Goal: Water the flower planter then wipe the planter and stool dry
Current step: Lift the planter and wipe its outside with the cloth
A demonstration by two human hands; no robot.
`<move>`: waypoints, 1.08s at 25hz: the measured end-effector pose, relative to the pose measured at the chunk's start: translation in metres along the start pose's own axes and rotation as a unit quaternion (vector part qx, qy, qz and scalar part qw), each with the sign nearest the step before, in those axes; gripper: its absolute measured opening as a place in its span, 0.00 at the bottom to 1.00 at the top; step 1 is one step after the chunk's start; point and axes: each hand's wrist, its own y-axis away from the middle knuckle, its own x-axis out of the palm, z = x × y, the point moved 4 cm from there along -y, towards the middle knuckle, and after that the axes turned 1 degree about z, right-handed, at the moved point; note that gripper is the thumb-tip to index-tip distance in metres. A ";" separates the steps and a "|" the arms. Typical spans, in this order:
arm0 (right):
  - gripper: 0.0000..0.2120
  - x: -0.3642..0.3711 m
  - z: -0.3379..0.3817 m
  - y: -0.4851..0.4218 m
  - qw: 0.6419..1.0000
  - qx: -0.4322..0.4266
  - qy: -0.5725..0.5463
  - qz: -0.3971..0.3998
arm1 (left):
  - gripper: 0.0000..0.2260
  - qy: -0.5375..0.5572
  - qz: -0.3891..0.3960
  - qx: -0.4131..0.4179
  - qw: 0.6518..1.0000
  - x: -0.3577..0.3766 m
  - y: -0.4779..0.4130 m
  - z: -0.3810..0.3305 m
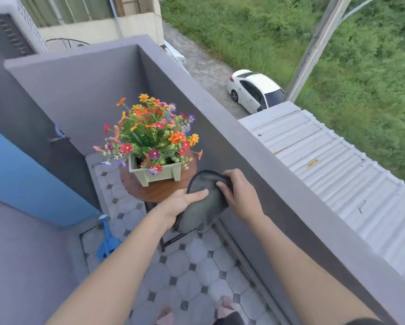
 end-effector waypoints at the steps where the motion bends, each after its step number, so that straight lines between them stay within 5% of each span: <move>1: 0.11 0.023 0.014 0.002 1.000 0.003 -0.014 0.021 | 0.09 0.022 -0.020 0.007 1.000 -0.024 0.011 0.006; 8: 0.11 0.170 0.064 0.009 0.984 0.047 -0.096 0.140 | 0.11 0.048 -0.167 -0.004 0.985 -0.159 0.044 0.052; 14: 0.15 0.211 0.025 -0.005 0.969 0.201 -0.125 0.069 | 0.10 -0.012 -0.297 0.053 0.953 -0.233 0.010 0.051; 18: 0.24 0.221 -0.005 -0.049 0.975 0.195 -0.109 0.013 | 0.14 -0.101 -0.366 0.073 0.922 -0.252 -0.044 0.041; 23: 0.22 0.246 -0.026 -0.098 0.981 0.118 -0.154 -0.004 | 0.35 -0.157 -0.296 0.139 0.932 -0.242 -0.102 0.028; 27: 0.19 0.259 -0.038 -0.112 0.981 0.055 -0.176 -0.053 | 0.29 -0.269 -0.353 0.229 0.866 -0.238 -0.115 0.028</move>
